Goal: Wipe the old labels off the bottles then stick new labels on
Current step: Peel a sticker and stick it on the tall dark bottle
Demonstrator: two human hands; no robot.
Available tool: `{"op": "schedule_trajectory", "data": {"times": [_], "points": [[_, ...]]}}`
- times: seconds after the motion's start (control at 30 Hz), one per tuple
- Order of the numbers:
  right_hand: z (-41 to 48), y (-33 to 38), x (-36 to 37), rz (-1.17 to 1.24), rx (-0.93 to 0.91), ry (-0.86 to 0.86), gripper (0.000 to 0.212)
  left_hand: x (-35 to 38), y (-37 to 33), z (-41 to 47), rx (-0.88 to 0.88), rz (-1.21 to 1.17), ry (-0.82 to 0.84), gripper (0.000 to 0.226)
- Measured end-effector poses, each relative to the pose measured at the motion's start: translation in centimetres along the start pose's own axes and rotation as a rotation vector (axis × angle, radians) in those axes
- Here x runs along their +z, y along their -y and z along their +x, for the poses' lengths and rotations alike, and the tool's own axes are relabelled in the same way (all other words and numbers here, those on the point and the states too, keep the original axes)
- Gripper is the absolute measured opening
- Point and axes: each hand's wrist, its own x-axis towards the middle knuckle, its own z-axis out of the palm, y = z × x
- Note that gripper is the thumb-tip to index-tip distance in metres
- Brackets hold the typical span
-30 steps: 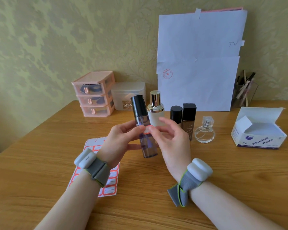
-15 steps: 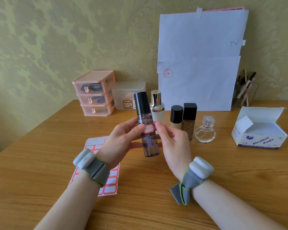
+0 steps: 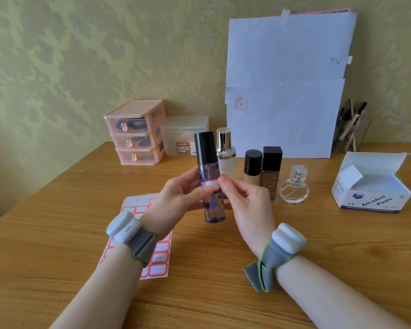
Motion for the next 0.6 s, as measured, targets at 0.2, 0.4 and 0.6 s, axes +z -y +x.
{"op": "schedule_trajectory", "data": {"times": [0.2, 0.4, 0.6], "points": [[0.22, -0.16, -0.19, -0.014, 0.024, -0.008, 0.023, -0.24, 0.17, 0.12, -0.035, -0.035, 0.009, 0.047], [0.07, -0.07, -0.21, -0.017, 0.015, 0.026, 0.017, -0.30, 0.07, 0.07, -0.059, -0.026, 0.024, 0.049], [0.08, -0.23, -0.12, -0.037, 0.018, 0.016, 0.022, -0.63, 0.00, -0.06, -0.074, -0.049, 0.013, 0.046]]}}
